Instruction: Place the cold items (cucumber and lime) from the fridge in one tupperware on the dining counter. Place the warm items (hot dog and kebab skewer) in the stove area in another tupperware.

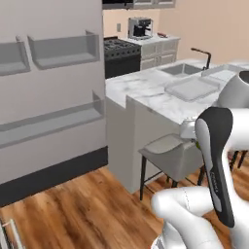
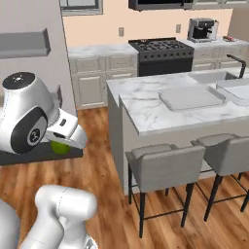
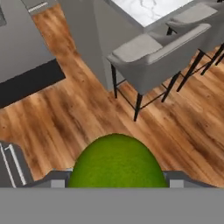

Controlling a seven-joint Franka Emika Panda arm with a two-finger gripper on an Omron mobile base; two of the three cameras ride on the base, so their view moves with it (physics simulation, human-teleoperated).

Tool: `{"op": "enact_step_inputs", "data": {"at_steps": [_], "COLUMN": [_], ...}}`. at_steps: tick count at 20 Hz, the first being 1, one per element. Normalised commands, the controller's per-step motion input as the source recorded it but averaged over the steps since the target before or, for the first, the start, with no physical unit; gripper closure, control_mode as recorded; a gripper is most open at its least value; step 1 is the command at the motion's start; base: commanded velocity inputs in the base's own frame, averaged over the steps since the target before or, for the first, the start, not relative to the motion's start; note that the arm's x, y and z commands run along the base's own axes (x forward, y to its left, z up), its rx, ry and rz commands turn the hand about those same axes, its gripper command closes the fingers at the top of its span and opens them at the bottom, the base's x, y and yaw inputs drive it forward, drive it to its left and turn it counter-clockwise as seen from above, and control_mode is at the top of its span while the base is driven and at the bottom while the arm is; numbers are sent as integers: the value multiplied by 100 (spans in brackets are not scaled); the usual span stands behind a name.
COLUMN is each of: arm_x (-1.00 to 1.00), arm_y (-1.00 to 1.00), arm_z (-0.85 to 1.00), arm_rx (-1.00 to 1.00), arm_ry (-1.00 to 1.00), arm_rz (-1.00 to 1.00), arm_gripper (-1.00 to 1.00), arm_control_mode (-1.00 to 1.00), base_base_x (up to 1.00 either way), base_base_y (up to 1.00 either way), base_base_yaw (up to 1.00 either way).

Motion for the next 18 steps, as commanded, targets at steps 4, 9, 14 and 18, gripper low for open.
{"op": "enact_step_inputs", "data": {"at_steps": [4,9,14,18], "arm_x": [0,0,0,0], "arm_y": [0,0,0,0], "arm_z": [0,0,0,0], "arm_rx": [0,0,0,0], "arm_ry": [0,0,0,0], "arm_rz": [0,0,0,0], "arm_gripper": [100,100,100,100], "arm_control_mode": [100,100,100,100], "base_base_x": [8,30,49,61], "base_base_y": [-69,-100,-100,-100], "base_base_yaw": [-53,-6,0,0]}}
